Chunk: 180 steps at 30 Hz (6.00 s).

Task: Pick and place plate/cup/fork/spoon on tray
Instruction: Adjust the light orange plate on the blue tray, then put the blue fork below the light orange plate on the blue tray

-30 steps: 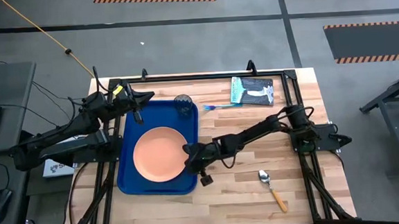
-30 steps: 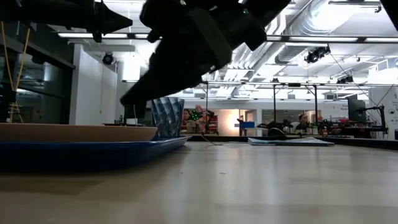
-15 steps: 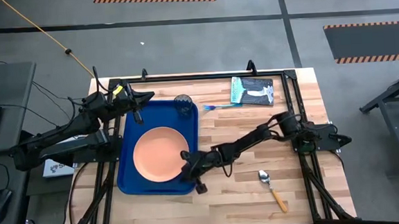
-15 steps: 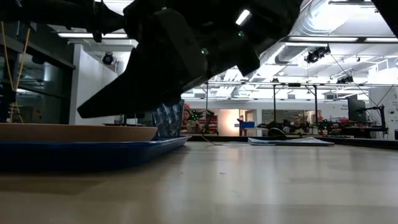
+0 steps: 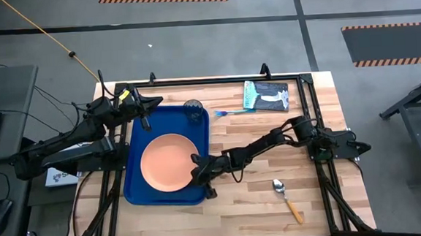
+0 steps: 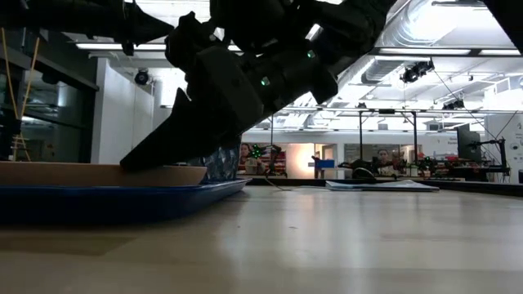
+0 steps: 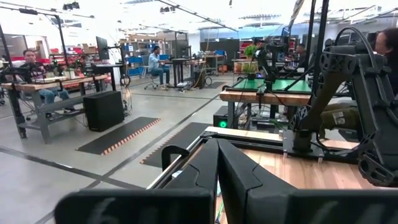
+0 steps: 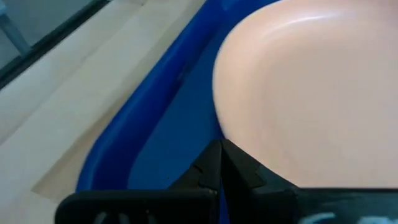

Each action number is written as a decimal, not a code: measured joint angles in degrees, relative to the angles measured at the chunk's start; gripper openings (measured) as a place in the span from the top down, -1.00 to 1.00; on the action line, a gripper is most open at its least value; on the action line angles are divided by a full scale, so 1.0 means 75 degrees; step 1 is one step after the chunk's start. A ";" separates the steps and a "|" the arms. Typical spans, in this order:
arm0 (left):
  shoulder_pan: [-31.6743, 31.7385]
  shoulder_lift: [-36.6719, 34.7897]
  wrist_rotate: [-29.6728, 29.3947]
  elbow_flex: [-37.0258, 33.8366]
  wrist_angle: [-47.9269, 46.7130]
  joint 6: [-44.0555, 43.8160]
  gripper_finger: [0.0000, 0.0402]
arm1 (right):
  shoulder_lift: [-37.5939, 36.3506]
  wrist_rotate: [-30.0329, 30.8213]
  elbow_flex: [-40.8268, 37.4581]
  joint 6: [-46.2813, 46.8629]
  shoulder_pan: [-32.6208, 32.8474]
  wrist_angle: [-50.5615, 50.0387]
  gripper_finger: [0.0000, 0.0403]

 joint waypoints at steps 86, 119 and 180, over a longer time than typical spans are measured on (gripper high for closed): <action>0.0000 0.0000 -0.0003 0.0003 0.0038 -0.0208 1.00 | -0.2208 0.0356 -0.1559 -0.2169 -0.5597 -0.6283 0.90; -0.0070 0.1119 0.0000 0.0003 0.0905 -0.0210 0.97 | -0.5982 0.1084 -0.5106 -0.0915 -0.3376 0.2777 1.00; -0.1367 0.5744 -0.2161 0.0533 0.5746 -0.0312 0.34 | -0.2929 0.6729 -0.2055 -0.1540 -0.1838 0.2113 1.00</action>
